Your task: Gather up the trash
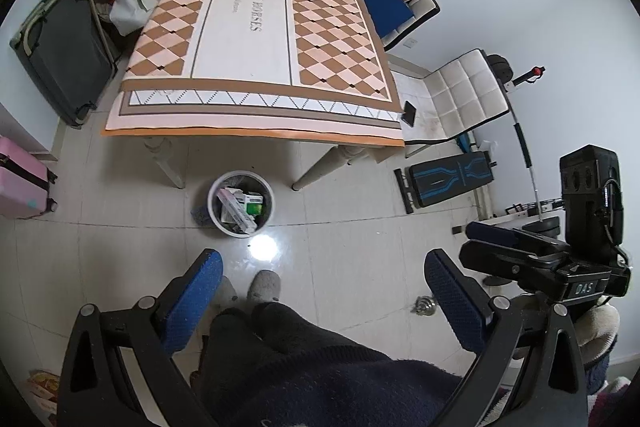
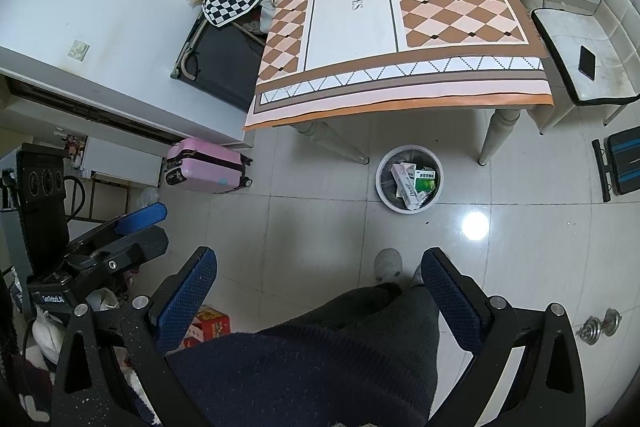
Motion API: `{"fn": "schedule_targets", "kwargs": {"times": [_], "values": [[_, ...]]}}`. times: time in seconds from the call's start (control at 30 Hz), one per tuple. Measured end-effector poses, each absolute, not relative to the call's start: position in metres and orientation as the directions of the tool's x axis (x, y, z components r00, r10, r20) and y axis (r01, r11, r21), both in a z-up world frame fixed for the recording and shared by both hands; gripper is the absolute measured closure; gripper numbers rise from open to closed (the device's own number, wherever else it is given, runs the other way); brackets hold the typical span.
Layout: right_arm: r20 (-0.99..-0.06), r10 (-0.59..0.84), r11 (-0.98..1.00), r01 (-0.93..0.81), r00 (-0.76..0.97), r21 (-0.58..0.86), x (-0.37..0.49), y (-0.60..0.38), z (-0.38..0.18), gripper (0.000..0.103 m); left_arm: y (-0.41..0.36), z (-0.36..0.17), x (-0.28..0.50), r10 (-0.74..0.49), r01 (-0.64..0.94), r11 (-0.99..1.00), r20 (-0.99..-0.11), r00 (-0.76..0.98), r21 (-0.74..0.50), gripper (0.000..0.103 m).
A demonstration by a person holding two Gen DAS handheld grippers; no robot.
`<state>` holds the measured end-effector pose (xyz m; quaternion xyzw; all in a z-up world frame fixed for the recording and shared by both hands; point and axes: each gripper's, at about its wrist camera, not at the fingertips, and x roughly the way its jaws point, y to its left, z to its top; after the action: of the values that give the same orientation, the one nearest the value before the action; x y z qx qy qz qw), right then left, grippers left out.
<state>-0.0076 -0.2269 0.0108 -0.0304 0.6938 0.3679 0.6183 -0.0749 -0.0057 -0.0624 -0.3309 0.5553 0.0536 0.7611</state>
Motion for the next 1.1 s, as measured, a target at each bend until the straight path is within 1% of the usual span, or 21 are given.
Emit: {"fn": "schedule_targets", "kwargs": {"times": [1.1], "values": [[-0.873, 0.421, 0.72, -0.494, -0.247, 0.487, -0.0135, -0.222, 0.0099, 0.0, -0.0068, -0.0614, -0.0761, -0.3, -0.461, 0.759, -0.875, 0.38, -0.46, 0.0]]}}
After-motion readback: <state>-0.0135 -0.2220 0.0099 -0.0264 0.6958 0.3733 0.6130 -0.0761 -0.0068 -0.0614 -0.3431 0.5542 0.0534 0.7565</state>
